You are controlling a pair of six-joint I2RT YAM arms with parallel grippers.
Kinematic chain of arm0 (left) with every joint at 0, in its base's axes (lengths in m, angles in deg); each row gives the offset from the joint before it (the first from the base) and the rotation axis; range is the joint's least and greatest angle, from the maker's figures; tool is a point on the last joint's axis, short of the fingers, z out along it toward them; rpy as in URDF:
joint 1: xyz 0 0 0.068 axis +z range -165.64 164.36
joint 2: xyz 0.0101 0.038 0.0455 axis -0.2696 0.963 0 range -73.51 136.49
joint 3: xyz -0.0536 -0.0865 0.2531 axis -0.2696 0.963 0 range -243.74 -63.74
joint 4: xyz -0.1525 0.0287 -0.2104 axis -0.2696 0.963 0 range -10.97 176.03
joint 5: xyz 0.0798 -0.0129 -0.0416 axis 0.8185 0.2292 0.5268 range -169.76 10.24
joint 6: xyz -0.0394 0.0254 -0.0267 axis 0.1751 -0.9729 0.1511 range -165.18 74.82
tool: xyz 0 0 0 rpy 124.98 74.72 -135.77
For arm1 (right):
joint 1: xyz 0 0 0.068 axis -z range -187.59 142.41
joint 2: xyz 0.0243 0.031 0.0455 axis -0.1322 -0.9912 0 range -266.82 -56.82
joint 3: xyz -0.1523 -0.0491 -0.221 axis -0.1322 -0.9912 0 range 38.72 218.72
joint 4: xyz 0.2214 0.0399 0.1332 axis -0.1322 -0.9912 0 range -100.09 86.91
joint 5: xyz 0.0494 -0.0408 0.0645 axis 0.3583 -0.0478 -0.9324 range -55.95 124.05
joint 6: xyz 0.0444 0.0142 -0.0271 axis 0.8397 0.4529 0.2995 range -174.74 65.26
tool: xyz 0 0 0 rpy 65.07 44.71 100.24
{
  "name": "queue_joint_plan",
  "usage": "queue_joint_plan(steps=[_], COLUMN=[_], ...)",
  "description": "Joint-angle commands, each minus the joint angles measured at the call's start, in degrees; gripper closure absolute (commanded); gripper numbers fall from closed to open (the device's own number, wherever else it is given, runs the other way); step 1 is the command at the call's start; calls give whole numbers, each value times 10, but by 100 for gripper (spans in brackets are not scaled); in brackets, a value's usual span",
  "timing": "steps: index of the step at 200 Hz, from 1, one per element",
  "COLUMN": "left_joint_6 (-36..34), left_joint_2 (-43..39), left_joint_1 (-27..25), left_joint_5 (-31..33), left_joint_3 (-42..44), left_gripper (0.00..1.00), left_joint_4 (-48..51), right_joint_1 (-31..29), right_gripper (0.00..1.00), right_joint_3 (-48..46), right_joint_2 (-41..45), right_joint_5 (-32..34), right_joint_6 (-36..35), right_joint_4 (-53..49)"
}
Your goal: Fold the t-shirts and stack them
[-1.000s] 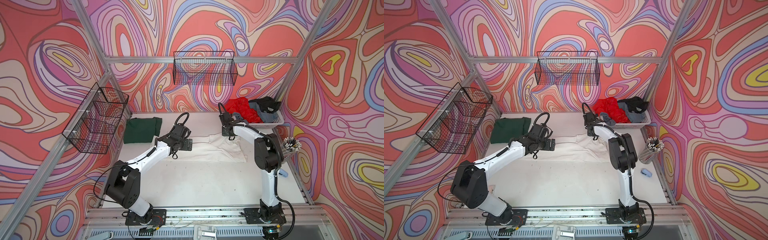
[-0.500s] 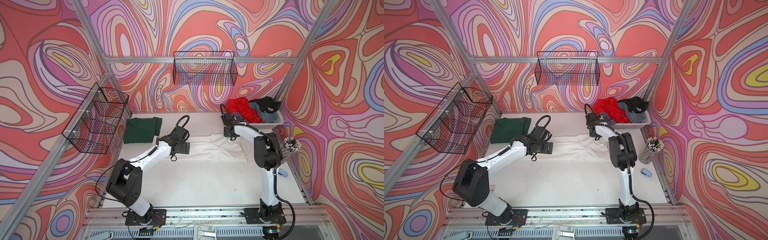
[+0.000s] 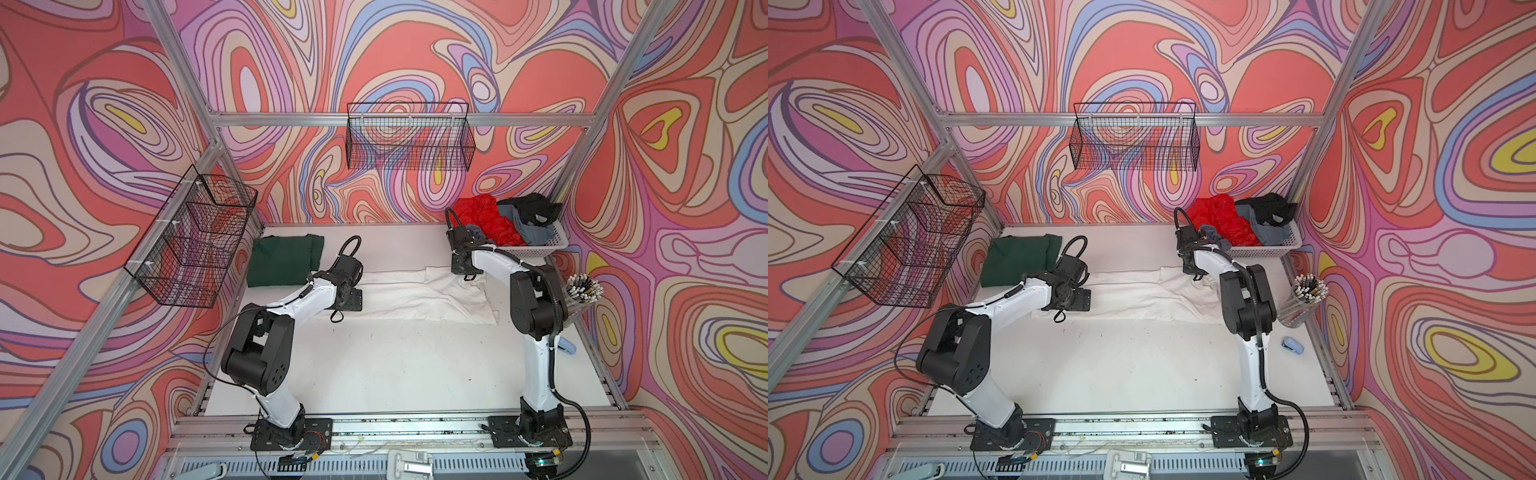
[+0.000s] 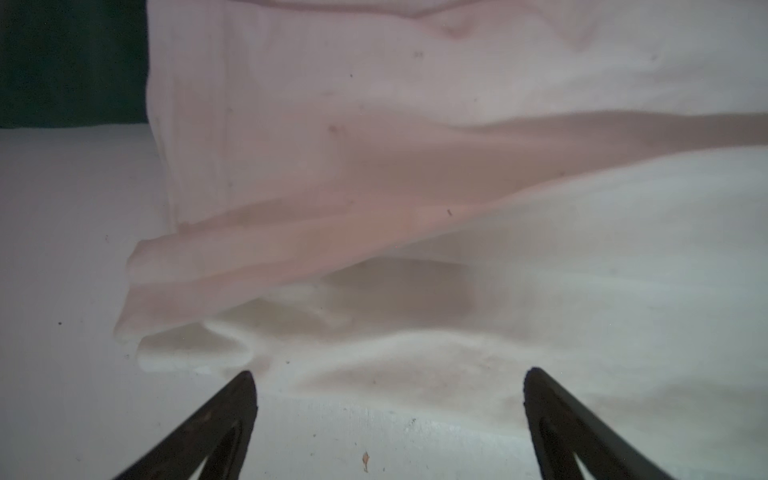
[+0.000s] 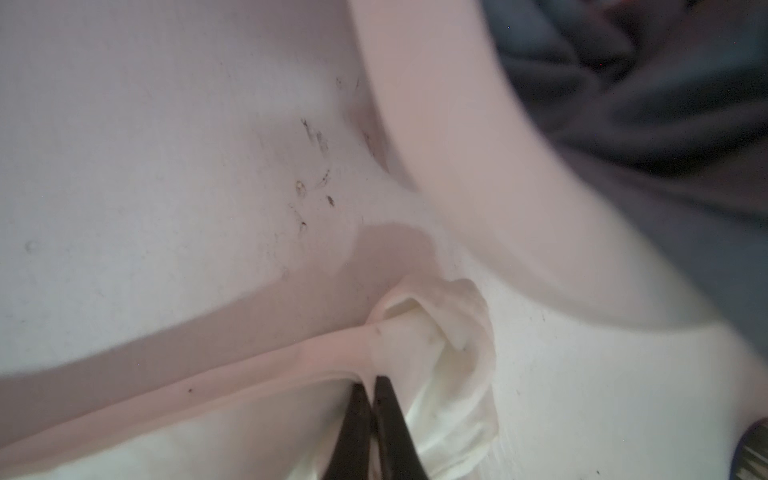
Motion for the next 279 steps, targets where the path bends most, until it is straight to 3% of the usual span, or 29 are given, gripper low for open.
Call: queue_joint_plan(steps=[1,50,125,174,197,222,247,279], left_joint_6=[-1,-1,-23,-48,-52,-59,-62,-58], left_joint_2=[33,89,174,156,130,92,54,58], left_joint_1=[18,64,86,85,80,60,36,30], left_joint_5=[-12,-28,-40,-17,-25,-17,-6,-24], left_joint_3=[-15,-67,-199,-201,-178,-146,-119,-124], left_gripper=[0,0,0,0,0,0,0,0], left_joint_4=[34,25,55,66,56,36,5,-17], right_joint_1=[4,5,12,13,12,12,12,12], right_gripper=[100,100,100,100,68,43,34,34], right_joint_3=[-13,-31,-50,-43,-40,-55,-71,-103], right_joint_2=[23,29,43,48,60,99,130,156], right_joint_5=[4,3,9,14,10,3,12,-3], right_joint_6=[-2,-3,-8,-10,-1,15,25,48], right_joint_4=[1,6,6,-2,-9,-8,-10,-19])
